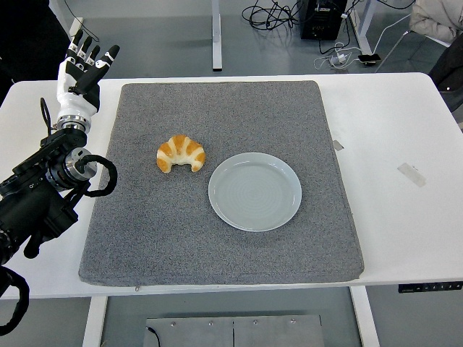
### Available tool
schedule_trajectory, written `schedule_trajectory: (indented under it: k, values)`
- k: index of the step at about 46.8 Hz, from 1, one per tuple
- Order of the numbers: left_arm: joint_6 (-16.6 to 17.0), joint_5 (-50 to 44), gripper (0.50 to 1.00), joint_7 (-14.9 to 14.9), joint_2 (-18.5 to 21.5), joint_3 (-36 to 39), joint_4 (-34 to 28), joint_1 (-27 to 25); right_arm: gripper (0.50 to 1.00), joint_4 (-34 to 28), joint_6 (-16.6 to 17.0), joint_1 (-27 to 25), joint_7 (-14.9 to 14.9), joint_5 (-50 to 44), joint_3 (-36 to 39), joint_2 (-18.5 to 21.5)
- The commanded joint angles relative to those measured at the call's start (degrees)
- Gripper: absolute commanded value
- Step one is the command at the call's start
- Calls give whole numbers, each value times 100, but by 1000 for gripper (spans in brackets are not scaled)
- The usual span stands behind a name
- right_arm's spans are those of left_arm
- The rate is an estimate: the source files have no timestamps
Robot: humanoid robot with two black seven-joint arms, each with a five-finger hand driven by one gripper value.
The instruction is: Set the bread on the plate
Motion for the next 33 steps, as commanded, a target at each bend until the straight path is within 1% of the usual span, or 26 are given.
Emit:
schedule_trajectory:
  k: [1, 6, 12, 33]
  values:
    - [1, 9, 972, 0, 31, 17, 0, -17, 1000, 4, 0, 0, 0, -1, 0, 0]
    - [-17, -8, 972, 18, 40, -9, 0, -26, 1000, 4, 0, 0, 0, -1, 0, 0]
    - [-140, -8, 975, 27, 180, 0, 0, -17, 1000, -4, 0, 0, 0, -1, 0, 0]
    - [-166, -8, 975, 36, 93, -9, -35, -8, 1000, -4, 0, 0, 0, -1, 0, 0]
